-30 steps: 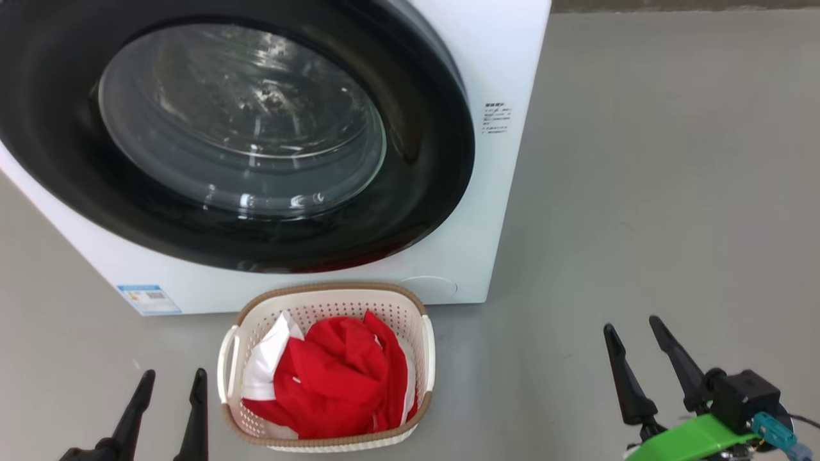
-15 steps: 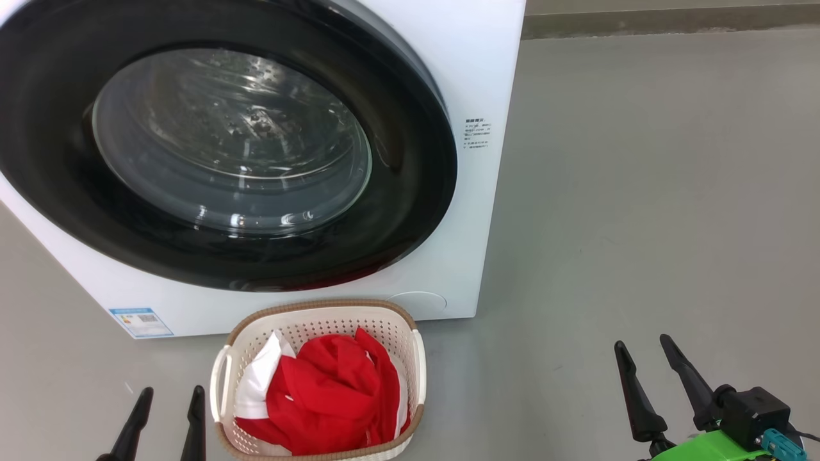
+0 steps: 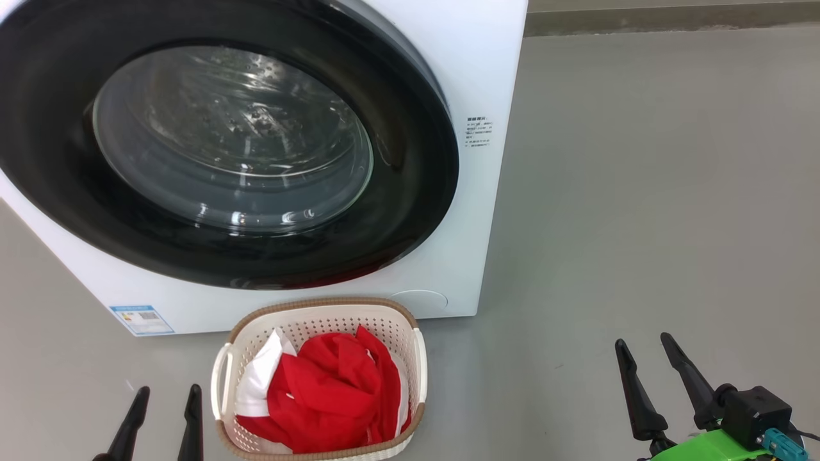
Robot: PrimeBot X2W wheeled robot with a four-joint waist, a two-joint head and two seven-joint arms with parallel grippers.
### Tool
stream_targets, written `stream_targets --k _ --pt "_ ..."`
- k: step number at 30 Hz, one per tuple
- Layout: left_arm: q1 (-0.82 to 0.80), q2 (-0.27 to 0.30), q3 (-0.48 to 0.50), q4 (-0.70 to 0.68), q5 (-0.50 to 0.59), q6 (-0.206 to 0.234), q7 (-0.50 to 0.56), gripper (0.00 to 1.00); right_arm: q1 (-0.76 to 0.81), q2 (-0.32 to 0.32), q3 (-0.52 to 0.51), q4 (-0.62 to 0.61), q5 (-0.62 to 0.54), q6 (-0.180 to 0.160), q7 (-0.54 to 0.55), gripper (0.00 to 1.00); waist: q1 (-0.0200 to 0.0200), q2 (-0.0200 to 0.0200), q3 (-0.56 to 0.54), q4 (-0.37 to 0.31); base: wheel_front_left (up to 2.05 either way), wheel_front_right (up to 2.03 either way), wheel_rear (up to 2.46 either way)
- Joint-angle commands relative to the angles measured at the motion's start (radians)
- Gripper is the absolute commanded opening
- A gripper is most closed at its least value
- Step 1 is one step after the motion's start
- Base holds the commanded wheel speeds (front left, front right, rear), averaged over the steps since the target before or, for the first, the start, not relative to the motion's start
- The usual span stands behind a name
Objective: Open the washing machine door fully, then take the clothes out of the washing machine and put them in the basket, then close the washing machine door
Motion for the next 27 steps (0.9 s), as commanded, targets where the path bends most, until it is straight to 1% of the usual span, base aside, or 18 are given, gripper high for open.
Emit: stream_targets --k 1,9,10,15,17,20,21,25,27 --pt "-0.016 0.009 0.039 -0.031 0.003 -0.006 -0.009 1.00 -0.009 -0.011 0.017 -0.028 0.001 -0.004 -0.004 1.00 0.0000 0.0000 -0.001 0.001 0.00 0.00 0.00" --pt "-0.016 0.008 0.033 -0.032 -0.003 -0.006 -0.009 1.00 -0.013 -0.007 0.023 -0.028 0.002 -0.004 -0.004 1.00 0.0000 0.0000 0.004 -0.001 0.00 0.00 0.00" --pt "0.000 -0.002 -0.001 -0.004 -0.002 0.000 0.000 0.00 0.000 0.003 0.002 -0.003 0.000 0.000 0.000 0.00 0.0000 0.0000 0.004 -0.001 0.00 0.00 0.00" --pt "0.000 -0.027 -0.006 0.050 -0.008 0.001 0.008 0.00 0.001 0.015 0.007 0.053 0.006 0.000 0.004 0.00 0.0000 0.0000 0.005 -0.001 0.00 0.00 0.00" --pt "-0.004 -0.027 -0.005 0.050 -0.030 0.001 0.015 0.00 -0.001 0.015 0.007 0.051 0.028 0.000 0.009 0.00 0.0001 0.0000 0.004 0.000 0.00 0.00 0.00" --pt "-0.006 -0.028 -0.004 0.050 -0.051 0.001 0.021 0.00 -0.003 0.013 0.006 0.050 0.050 0.000 0.013 0.00 0.0011 0.0000 0.002 0.000 0.00 0.00 0.00" --pt "-0.009 -0.028 -0.004 0.050 -0.073 0.001 0.027 0.00 -0.005 0.012 0.005 0.049 0.072 0.000 0.018 0.00 0.0022 0.0000 0.000 0.001 0.00 0.00 0.00" --pt "-0.015 -0.029 -0.004 0.052 -0.117 0.001 0.038 0.00 -0.011 0.010 0.004 0.049 0.116 0.000 0.028 0.00 0.0003 0.0000 0.000 0.002 0.00 0.00 0.00" --pt "-0.018 -0.030 -0.003 0.052 -0.138 0.000 0.043 0.00 -0.015 0.009 0.003 0.049 0.137 0.000 0.033 0.00 0.0001 0.0000 0.000 0.002 0.00 0.00 0.00"
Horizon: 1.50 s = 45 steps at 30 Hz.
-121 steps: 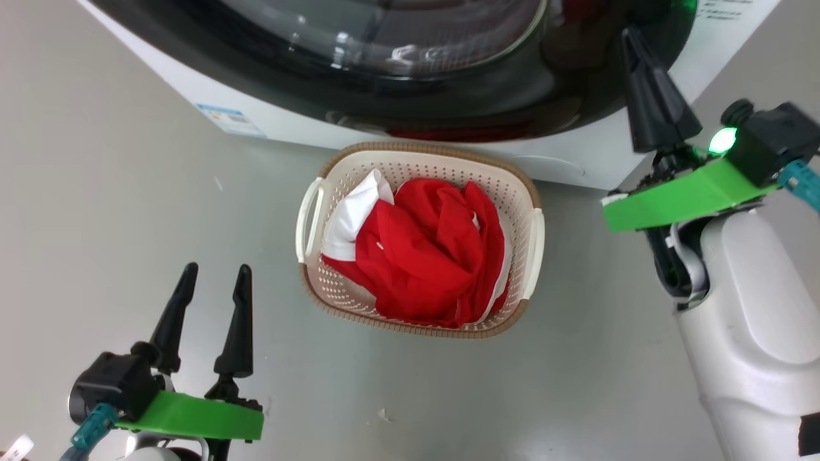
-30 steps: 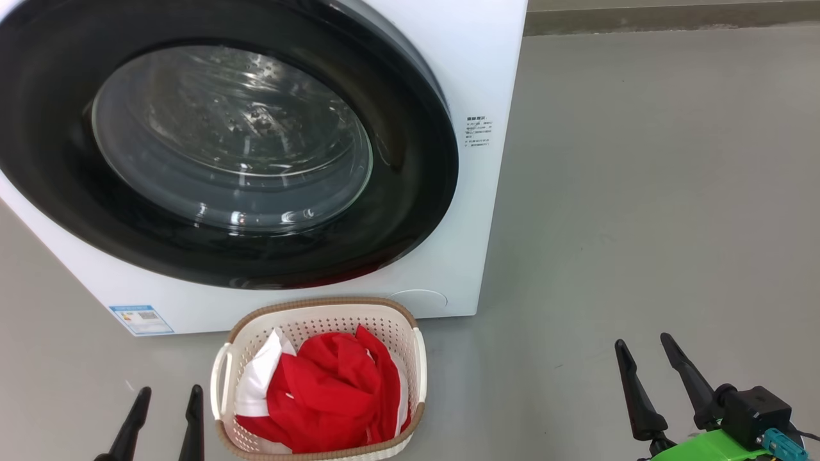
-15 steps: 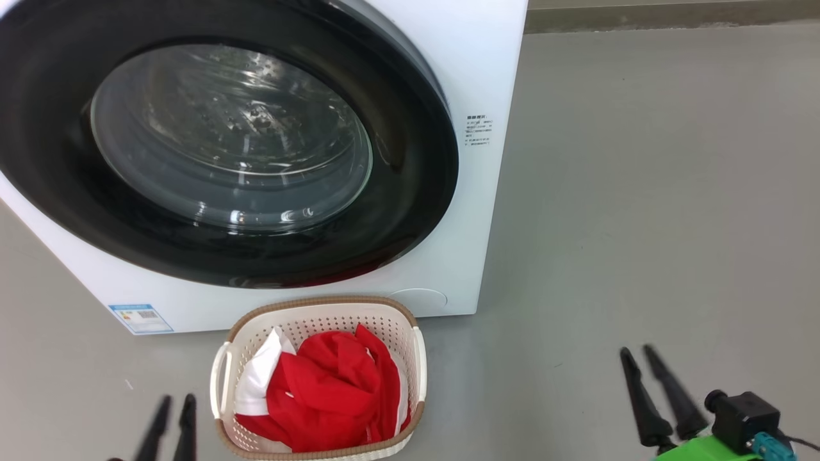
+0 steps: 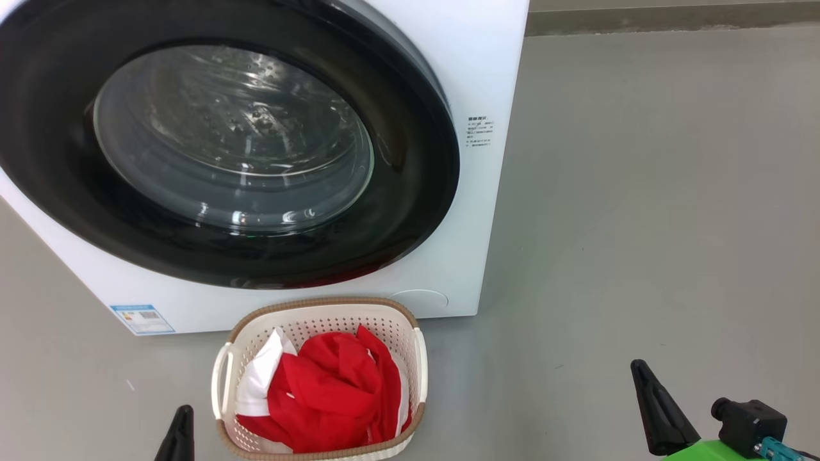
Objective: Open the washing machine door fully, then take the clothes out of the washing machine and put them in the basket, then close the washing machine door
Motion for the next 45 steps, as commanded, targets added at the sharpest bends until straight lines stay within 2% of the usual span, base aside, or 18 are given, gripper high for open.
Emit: stream_targets --k 1,45 --pt "-0.021 0.009 0.008 -0.019 -0.026 -0.001 0.004 0.00 -0.027 -0.012 -0.004 -0.024 0.027 0.000 0.005 0.00 -0.0002 0.0000 0.000 0.000 0.00 0.00 0.00" --pt "-0.088 -0.002 0.018 -0.008 -0.493 -0.003 0.128 0.00 -0.086 -0.023 -0.034 -0.033 0.483 -0.002 0.120 0.00 -0.0002 0.0000 -0.015 0.011 0.00 0.00 0.00"
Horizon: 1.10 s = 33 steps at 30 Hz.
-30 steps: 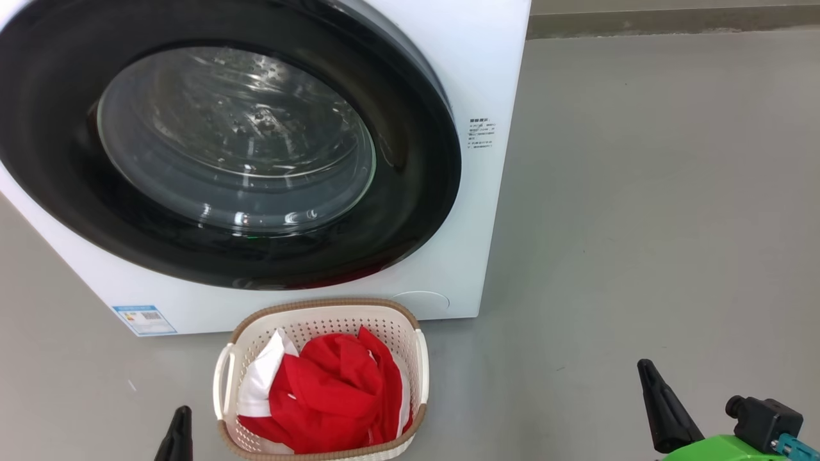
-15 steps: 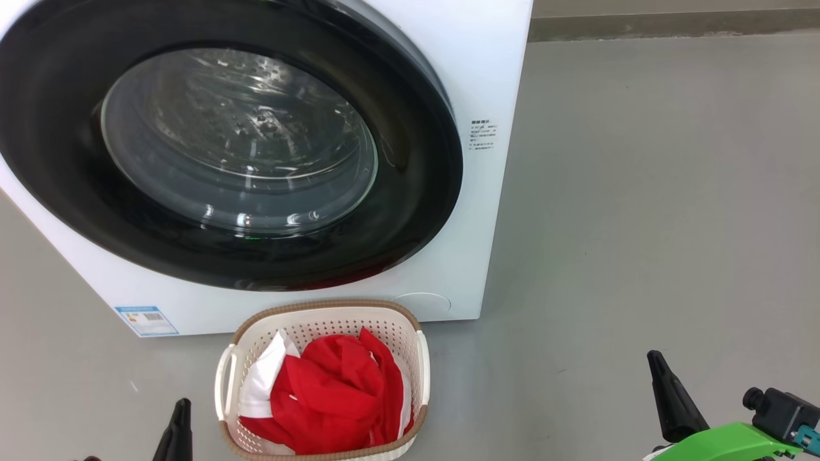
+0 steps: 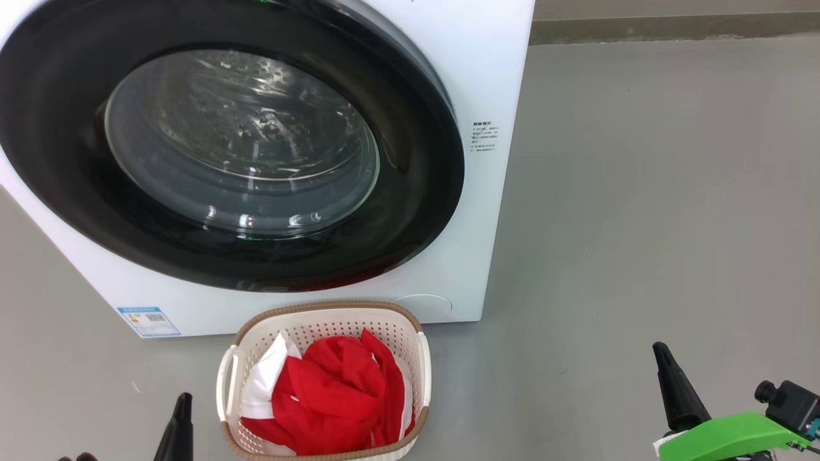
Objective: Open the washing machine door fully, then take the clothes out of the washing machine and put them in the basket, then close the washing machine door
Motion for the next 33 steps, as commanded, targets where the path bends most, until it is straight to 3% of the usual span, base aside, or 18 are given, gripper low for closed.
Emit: stream_targets --k 1,33 --pt "-0.040 0.007 0.018 -0.018 -0.031 -0.003 0.008 0.00 -0.044 -0.014 0.001 -0.029 0.035 -0.002 0.008 0.00 -0.0001 -0.0001 -0.001 0.000 0.00 0.00 0.00" --pt "-0.090 -0.001 0.025 -0.010 -0.379 -0.005 0.100 0.00 -0.088 -0.016 -0.031 -0.035 0.366 -0.003 0.101 0.00 -0.0001 -0.0001 -0.012 0.008 0.00 0.00 0.00"
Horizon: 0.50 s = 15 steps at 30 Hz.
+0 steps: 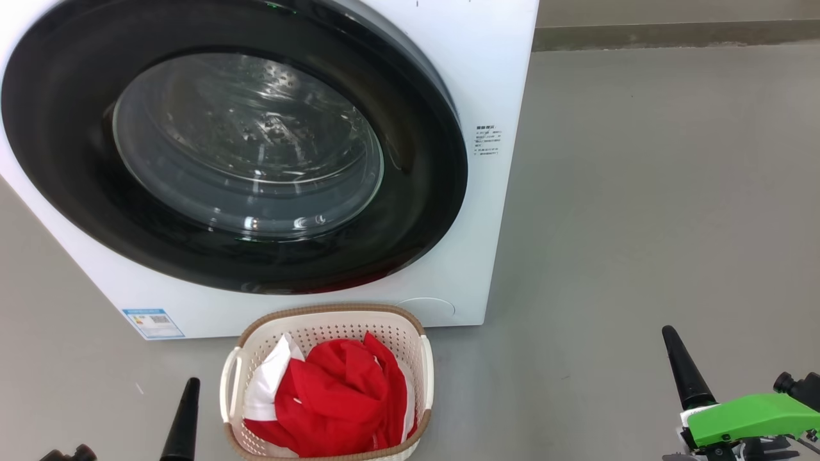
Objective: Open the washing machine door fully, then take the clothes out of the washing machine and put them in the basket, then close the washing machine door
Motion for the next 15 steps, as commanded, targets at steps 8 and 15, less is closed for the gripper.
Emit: stream_targets --k 8,15 --pt "-0.056 0.006 0.026 -0.019 -0.100 -0.005 0.027 0.00 -0.057 -0.014 -0.001 -0.032 0.097 0.000 0.026 0.00 0.0000 0.0000 -0.003 0.002 0.00 0.00 0.00" --pt "-0.069 0.004 0.028 -0.017 -0.187 -0.006 0.050 0.00 -0.068 -0.014 -0.010 -0.033 0.179 0.000 0.050 0.00 0.0000 0.0000 -0.006 0.004 0.00 0.00 0.00"
